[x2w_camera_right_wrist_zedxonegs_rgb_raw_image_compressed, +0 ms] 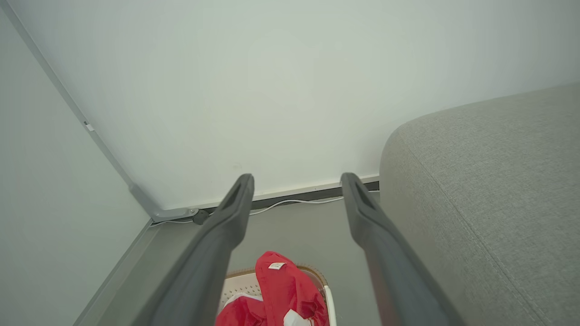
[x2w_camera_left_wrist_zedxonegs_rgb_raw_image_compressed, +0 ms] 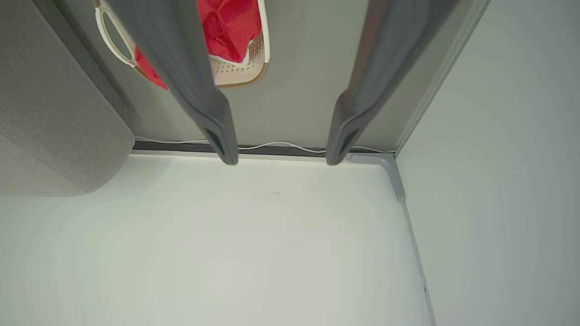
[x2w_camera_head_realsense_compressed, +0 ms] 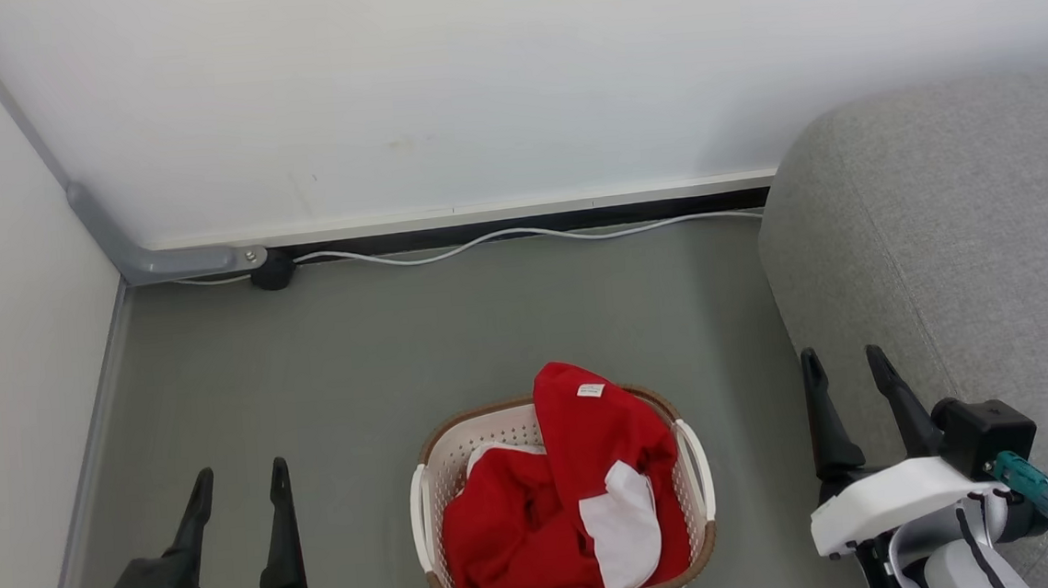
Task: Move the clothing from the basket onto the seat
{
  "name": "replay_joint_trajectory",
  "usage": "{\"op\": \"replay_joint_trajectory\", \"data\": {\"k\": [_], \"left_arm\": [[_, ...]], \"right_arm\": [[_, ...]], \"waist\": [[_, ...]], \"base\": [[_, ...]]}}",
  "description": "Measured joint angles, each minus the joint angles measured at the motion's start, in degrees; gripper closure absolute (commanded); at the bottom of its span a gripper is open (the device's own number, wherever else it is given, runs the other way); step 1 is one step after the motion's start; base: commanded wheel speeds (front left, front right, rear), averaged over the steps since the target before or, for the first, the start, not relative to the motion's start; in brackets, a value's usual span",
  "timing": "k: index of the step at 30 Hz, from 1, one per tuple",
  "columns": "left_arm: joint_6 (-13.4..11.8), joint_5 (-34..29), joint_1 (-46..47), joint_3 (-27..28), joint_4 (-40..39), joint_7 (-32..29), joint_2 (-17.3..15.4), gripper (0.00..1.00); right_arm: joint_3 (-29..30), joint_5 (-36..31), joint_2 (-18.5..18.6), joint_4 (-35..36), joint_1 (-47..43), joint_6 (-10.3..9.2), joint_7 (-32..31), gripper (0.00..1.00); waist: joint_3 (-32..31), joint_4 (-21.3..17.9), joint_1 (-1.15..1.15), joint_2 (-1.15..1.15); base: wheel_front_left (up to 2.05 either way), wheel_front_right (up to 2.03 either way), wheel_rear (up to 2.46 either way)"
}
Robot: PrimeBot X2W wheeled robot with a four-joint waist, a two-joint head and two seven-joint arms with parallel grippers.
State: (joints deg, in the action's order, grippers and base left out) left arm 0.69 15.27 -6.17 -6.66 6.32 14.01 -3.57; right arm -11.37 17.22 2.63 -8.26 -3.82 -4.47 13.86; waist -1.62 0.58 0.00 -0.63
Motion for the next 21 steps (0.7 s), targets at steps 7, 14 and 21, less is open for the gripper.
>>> {"op": "replay_joint_trajectory", "data": {"k": [7, 14, 21], "left_arm": [[-0.2, -1.9, 0.0, 0.0, 0.1, 0.2, 0.0, 0.0], [-0.2, -1.9, 0.0, 0.4, 0.4, 0.2, 0.0, 0.0], [-0.2, -1.9, 0.0, 0.8, 0.6, 0.2, 0.0, 0.0]], "right_arm": [[-0.3, -1.3, 0.0, 0.1, -0.1, -0.2, 0.5, 0.0], [-0.2, -1.3, 0.0, 0.0, -0.1, -0.18, 0.5, 0.0], [-0.1, -1.3, 0.0, -0.1, -0.1, -0.16, 0.5, 0.0]], "waist": [[0.1, 0.0, 0.0, 0.0], [0.2, 0.0, 0.0, 0.0], [0.3, 0.0, 0.0, 0.0]], "base": [[0.0, 0.0, 0.0], [0.0, 0.0, 0.0], [0.0, 0.0, 0.0]]}}
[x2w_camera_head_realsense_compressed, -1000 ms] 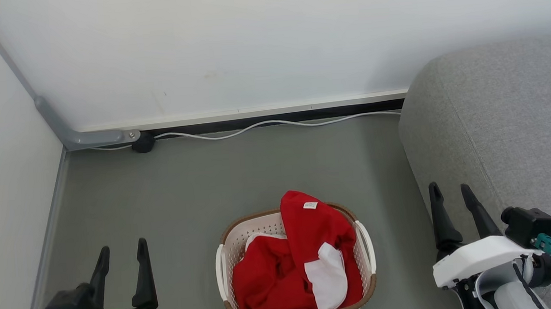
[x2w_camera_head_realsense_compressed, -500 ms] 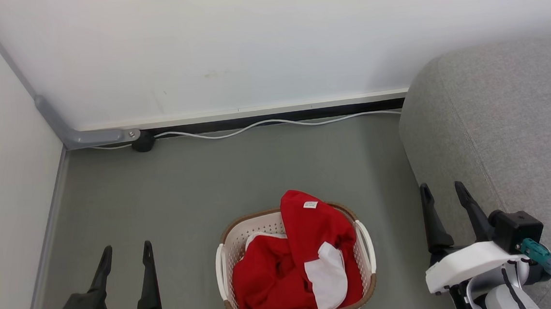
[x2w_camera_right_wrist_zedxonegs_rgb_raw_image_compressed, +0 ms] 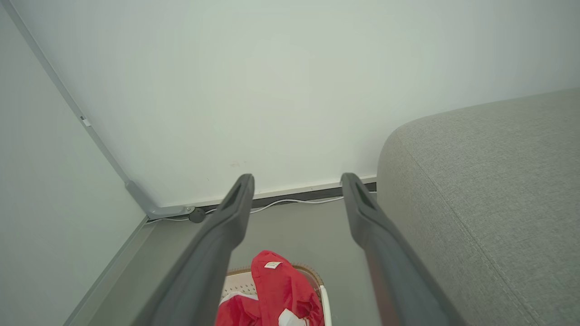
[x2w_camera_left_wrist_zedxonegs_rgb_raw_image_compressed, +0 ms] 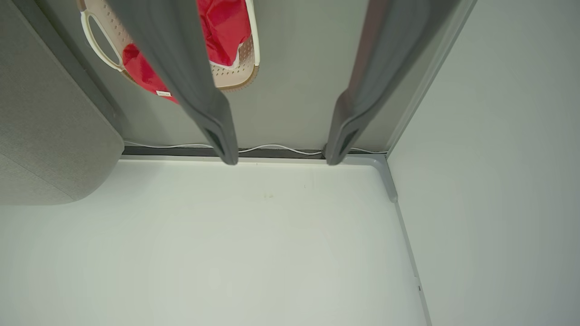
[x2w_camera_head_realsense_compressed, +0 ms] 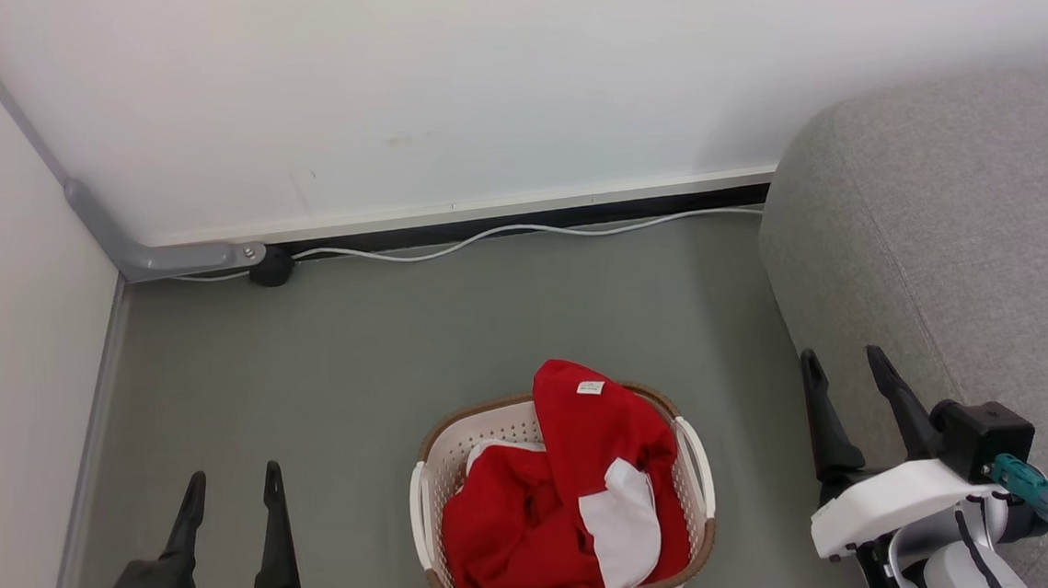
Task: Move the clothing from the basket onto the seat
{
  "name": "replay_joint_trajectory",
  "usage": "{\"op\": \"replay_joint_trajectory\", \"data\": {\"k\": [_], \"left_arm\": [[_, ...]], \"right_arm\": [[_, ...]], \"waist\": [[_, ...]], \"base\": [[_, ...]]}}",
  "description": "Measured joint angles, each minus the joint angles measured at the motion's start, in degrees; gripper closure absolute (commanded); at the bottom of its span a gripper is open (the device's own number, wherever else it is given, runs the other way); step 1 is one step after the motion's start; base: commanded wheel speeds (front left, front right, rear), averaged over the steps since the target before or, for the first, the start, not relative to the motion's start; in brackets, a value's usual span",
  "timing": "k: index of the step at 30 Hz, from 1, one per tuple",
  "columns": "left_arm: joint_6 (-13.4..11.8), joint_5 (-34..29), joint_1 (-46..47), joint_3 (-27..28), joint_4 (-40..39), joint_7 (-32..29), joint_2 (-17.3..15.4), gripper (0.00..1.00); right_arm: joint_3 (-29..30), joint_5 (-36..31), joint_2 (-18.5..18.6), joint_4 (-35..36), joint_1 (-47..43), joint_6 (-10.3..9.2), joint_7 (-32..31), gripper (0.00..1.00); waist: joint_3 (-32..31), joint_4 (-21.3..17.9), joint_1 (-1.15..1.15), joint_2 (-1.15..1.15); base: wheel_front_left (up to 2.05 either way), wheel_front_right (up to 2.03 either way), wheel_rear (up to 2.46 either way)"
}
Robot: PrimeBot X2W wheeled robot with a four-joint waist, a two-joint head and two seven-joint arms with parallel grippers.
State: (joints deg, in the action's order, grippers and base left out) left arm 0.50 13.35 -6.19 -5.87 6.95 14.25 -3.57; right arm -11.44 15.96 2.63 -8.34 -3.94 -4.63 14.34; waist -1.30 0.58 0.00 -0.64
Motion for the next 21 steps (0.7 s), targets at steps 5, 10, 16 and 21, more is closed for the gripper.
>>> {"op": "replay_joint_trajectory", "data": {"k": [5, 10, 16, 21], "left_arm": [[0.0, 0.0, 0.0, 0.2, 0.0, 0.0, 0.0, 0.0], [0.1, 0.0, 0.0, 0.3, 0.0, 0.0, 0.0, 0.0], [0.3, -0.6, 0.0, 0.2, -0.5, 0.0, 0.1, 0.0], [0.5, -1.1, 0.2, -0.3, -0.7, 0.0, 0.1, 0.0]], "right_arm": [[0.1, 0.0, 0.0, 0.0, 0.0, 0.05, 0.0, 0.0], [0.2, 0.0, 0.0, 0.0, 0.0, 0.07, 0.0, 0.0], [0.5, -0.3, 0.0, 0.6, 0.0, 0.08, 0.0, 0.0], [0.7, -0.5, 0.0, 1.6, 0.5, 0.24, 0.0, 0.0]], "waist": [[0.2, -0.1, 0.0, 0.0], [0.6, -0.2, 0.0, 0.0], [2.0, -0.3, 0.0, 0.0], [4.0, -0.4, 0.0, 0.0]], "base": [[0.0, 0.0, 0.0], [0.0, 0.0, 0.0], [0.0, 0.0, 0.0], [0.0, 0.0, 0.0]]}}
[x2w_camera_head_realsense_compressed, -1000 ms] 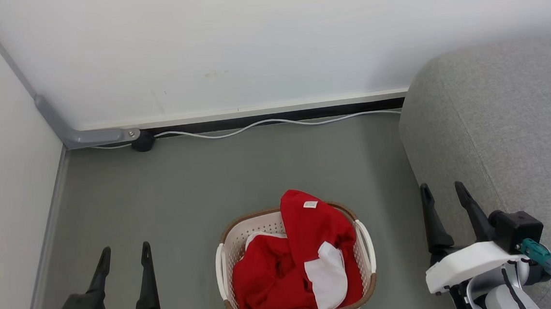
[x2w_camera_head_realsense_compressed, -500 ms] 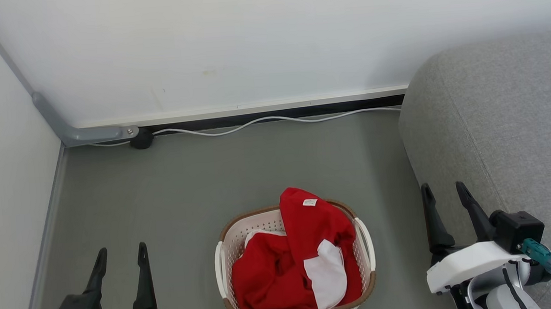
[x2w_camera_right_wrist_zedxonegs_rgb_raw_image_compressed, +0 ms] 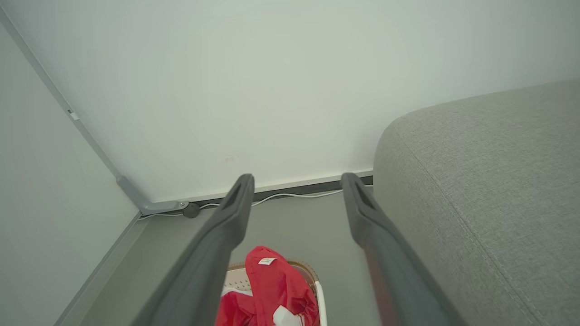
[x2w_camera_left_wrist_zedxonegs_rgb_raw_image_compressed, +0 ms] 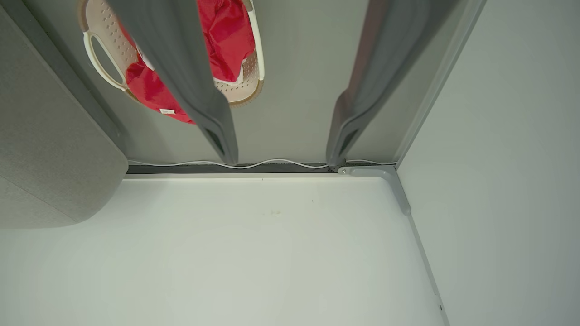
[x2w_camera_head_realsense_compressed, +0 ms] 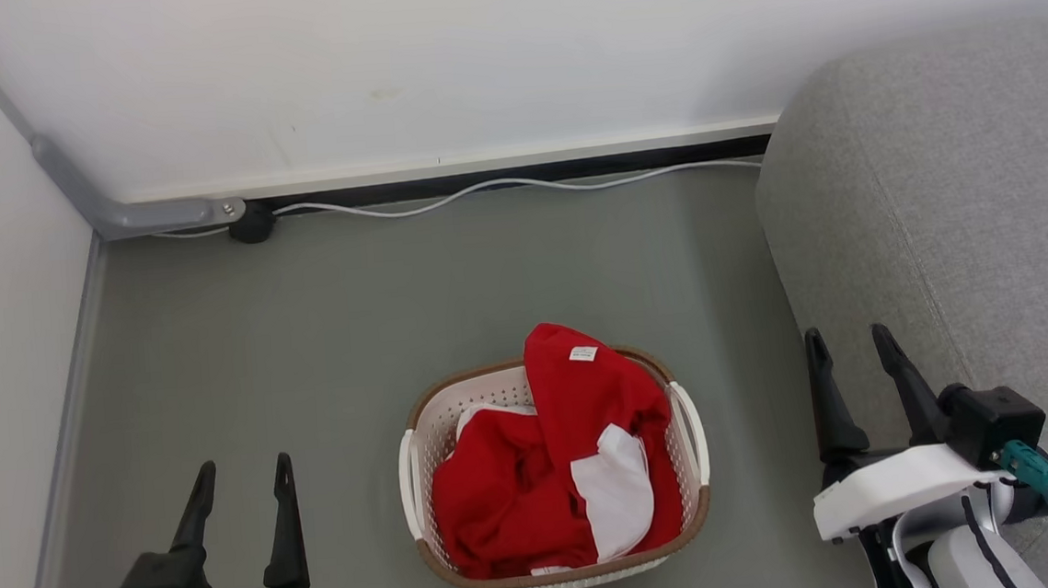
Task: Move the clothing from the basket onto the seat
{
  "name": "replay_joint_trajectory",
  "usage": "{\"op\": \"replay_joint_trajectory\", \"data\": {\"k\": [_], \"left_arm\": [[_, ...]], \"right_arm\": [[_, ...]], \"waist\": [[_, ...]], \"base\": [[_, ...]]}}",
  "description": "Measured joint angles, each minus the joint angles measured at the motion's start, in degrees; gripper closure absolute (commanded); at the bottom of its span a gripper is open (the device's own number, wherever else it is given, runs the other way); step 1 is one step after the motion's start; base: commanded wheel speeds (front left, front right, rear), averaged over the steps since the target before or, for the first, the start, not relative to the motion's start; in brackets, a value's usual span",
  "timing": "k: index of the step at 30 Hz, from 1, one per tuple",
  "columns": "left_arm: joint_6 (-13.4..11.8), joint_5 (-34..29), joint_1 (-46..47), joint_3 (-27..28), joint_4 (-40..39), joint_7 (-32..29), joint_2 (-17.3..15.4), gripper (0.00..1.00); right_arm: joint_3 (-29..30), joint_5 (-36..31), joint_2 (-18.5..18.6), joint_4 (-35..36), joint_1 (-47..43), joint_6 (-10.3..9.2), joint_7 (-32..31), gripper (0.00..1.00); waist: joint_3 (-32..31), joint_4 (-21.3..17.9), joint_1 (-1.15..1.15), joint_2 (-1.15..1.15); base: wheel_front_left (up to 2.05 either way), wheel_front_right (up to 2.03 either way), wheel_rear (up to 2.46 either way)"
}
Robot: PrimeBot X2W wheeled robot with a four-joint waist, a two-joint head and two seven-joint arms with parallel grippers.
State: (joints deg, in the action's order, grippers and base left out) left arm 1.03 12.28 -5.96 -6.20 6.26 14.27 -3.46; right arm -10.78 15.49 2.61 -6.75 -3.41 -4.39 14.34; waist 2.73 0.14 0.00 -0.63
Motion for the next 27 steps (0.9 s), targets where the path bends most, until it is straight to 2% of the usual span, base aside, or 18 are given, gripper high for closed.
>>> {"op": "replay_joint_trajectory", "data": {"k": [14, 27], "left_arm": [[0.8, -2.6, 6.8, -3.1, 1.3, 0.0, 0.2, 0.0], [2.0, -5.7, 16.0, -7.5, 8.3, 0.2, 0.5, 0.0]], "right_arm": [[1.2, -1.5, 0.0, 3.9, 6.0, 0.33, 0.1, 0.0], [2.5, -2.4, 0.1, 7.1, 13.5, 0.35, 0.1, 0.0]], "waist": [[9.2, -1.4, 0.0, 0.0], [19.4, -3.8, 0.0, 0.0]], "base": [[0.0, 0.0, 0.0], [0.0, 0.0, 0.0]]}}
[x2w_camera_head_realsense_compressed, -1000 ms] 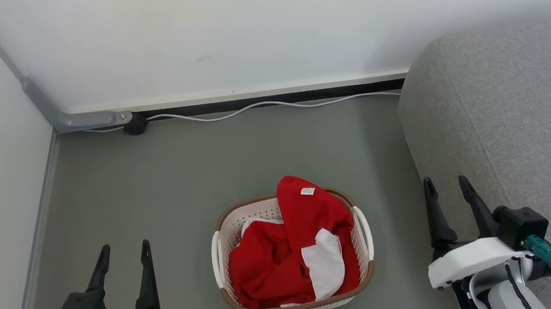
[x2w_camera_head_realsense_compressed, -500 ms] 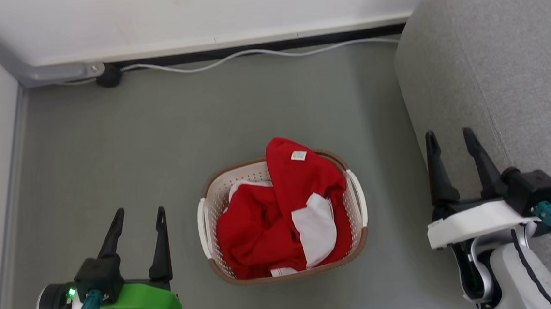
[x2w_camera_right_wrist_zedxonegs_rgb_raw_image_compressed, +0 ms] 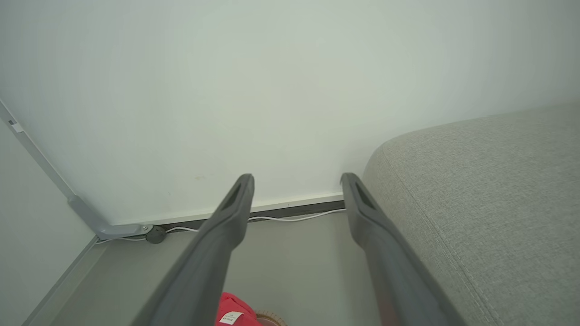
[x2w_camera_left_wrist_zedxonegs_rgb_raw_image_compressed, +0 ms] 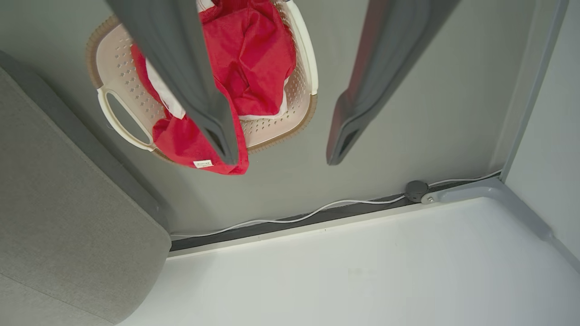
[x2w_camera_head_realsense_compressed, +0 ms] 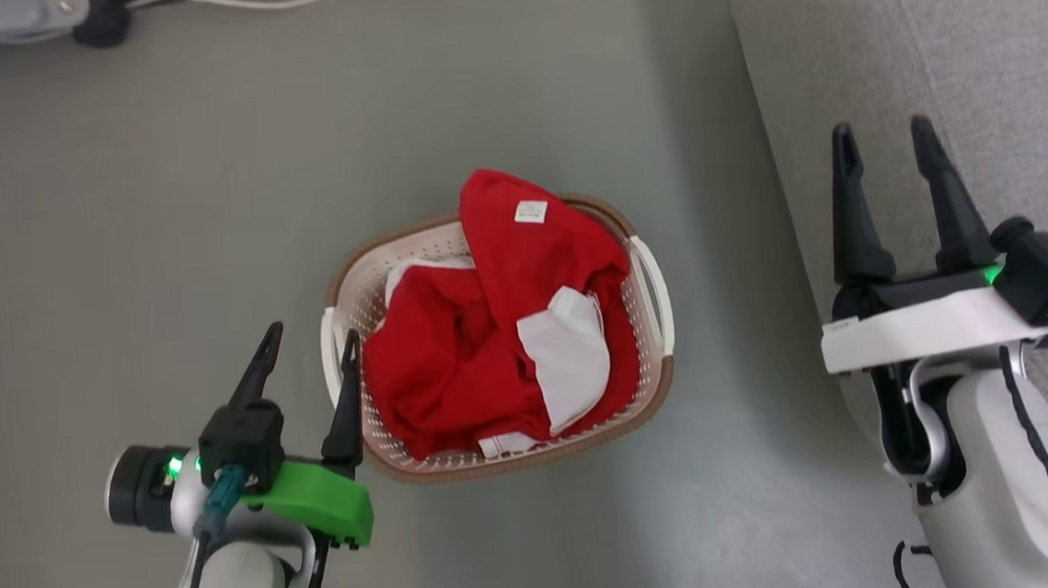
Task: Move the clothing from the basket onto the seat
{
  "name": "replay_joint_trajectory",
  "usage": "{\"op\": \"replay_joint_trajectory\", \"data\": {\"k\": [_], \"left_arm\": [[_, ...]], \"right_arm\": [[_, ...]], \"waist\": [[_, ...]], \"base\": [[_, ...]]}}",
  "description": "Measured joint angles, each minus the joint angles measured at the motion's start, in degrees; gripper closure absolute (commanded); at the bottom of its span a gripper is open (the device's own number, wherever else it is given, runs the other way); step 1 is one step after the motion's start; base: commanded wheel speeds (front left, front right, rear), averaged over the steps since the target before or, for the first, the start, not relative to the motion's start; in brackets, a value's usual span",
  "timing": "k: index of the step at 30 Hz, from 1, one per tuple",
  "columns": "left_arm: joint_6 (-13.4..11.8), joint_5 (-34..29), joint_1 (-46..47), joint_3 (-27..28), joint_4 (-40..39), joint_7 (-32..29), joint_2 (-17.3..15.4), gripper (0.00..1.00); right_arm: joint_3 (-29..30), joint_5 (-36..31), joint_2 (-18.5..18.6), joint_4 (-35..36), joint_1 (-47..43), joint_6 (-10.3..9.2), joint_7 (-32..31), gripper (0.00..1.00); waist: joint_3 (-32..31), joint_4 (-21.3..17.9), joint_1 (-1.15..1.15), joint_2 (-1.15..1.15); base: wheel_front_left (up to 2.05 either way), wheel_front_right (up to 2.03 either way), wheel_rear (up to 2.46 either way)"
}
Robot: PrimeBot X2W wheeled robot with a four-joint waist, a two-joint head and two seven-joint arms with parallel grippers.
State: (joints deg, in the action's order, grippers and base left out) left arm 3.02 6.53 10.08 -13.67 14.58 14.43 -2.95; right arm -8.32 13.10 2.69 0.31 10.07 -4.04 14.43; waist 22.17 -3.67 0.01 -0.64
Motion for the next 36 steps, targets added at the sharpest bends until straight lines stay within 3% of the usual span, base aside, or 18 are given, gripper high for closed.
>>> {"op": "replay_joint_trajectory", "data": {"k": [26, 36], "left_arm": [[1.1, -8.1, 21.4, -6.0, 15.1, -2.4, 0.2, 0.0], [1.0, -10.2, 25.2, -6.8, 21.5, -3.3, 0.2, 0.0]], "right_arm": [[1.4, -0.1, 0.2, 5.0, 15.7, 0.97, 0.2, 0.0], [1.5, 0.5, 0.2, 4.7, 18.2, 0.94, 0.2, 0.0]], "waist": [[22.0, -5.3, 0.0, 0.0], [26.8, -6.5, 0.0, 0.0]], "base": [[0.0, 0.0, 0.0], [0.0, 0.0, 0.0]]}}
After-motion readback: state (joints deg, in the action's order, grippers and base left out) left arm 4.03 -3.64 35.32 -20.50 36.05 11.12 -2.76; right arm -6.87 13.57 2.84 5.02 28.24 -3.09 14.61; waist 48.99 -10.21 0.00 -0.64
